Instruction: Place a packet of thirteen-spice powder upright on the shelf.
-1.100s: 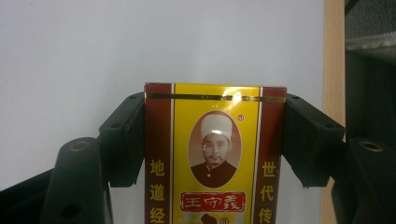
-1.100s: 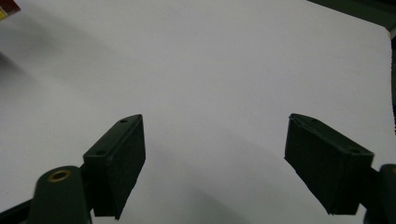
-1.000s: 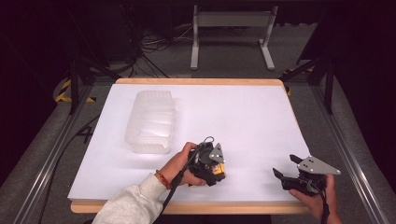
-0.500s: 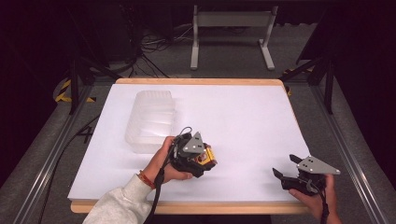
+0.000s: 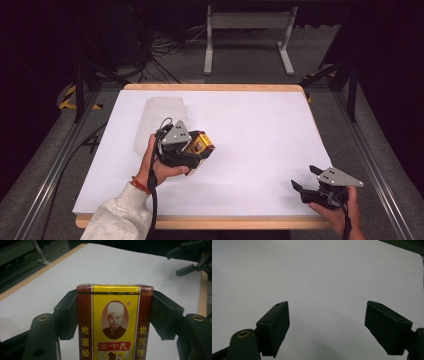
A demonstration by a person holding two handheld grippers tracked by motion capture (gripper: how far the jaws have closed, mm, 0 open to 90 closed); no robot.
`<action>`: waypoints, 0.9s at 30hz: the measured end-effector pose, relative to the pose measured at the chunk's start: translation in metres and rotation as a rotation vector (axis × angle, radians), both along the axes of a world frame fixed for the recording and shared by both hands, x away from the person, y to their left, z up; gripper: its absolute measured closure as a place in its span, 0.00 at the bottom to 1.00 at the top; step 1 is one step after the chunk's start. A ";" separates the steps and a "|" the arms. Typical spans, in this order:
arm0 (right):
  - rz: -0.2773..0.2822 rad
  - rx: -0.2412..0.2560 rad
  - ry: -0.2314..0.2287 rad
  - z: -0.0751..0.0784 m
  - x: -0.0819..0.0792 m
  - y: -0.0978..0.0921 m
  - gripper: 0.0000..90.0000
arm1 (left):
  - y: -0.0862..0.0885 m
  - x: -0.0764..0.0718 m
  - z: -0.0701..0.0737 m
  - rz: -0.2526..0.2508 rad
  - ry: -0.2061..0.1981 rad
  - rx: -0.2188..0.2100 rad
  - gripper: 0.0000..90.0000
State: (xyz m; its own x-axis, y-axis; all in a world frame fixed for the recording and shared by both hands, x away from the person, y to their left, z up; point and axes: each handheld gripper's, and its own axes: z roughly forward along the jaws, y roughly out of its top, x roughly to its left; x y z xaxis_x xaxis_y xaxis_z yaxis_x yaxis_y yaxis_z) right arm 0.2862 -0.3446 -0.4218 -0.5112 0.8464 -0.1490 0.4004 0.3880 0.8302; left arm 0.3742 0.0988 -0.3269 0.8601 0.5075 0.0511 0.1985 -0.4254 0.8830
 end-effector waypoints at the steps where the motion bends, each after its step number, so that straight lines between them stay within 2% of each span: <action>1: -0.002 0.001 0.001 0.000 0.000 0.000 0.23 | 0.003 0.002 0.001 0.013 -0.006 -0.005 0.36; 6: -0.001 -0.001 0.003 0.000 0.000 0.001 0.23 | 0.020 0.015 0.007 0.096 -0.018 -0.044 0.36; 7: 0.000 -0.001 0.003 -0.001 0.000 0.001 0.23 | 0.020 0.015 0.007 0.096 -0.018 -0.044 0.36; 8: 0.000 -0.001 0.003 -0.001 0.000 0.001 0.23 | 0.024 0.019 0.008 0.132 -0.022 -0.064 0.36; 10: 0.002 -0.001 0.004 -0.001 0.001 0.001 0.23 | 0.030 0.027 0.009 0.173 -0.020 -0.089 0.36; 14: 0.004 -0.003 0.005 -0.001 0.001 0.002 0.23 | 0.037 0.042 0.008 0.250 -0.022 -0.100 0.36; 20: 0.005 -0.005 0.008 -0.002 0.001 0.002 0.23 | 0.040 0.063 0.004 0.323 -0.032 -0.131 0.36; 22: 0.005 -0.005 0.007 -0.002 0.001 0.002 0.23 | 0.040 0.067 0.004 0.319 -0.031 -0.132 0.36; 27: 0.013 -0.008 0.011 -0.003 0.002 0.002 0.23 | 0.038 0.084 -0.002 0.366 -0.029 -0.144 0.36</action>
